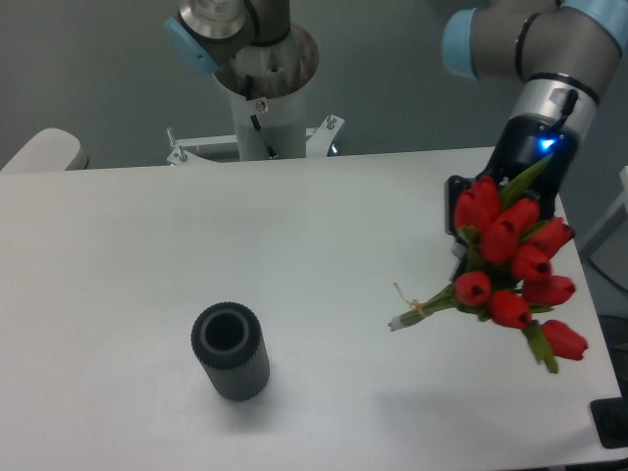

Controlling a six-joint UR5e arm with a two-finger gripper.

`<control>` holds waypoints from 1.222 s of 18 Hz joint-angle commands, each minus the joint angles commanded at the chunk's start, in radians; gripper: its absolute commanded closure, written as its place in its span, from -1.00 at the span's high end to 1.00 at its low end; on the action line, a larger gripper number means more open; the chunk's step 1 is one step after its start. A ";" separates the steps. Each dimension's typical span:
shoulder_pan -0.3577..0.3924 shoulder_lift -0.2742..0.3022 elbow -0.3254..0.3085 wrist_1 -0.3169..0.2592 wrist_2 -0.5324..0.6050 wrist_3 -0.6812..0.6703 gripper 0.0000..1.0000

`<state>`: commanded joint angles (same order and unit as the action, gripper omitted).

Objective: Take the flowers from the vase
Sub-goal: 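Hold the tulip bunch raised away from the vase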

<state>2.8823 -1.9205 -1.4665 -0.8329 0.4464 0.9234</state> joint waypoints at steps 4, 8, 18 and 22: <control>0.006 0.011 -0.009 0.000 0.000 0.021 -0.22; -0.006 0.014 -0.017 0.000 0.018 0.032 -0.21; -0.014 0.029 -0.034 -0.002 0.100 0.091 -0.21; -0.012 0.031 -0.031 -0.003 0.098 0.091 -0.21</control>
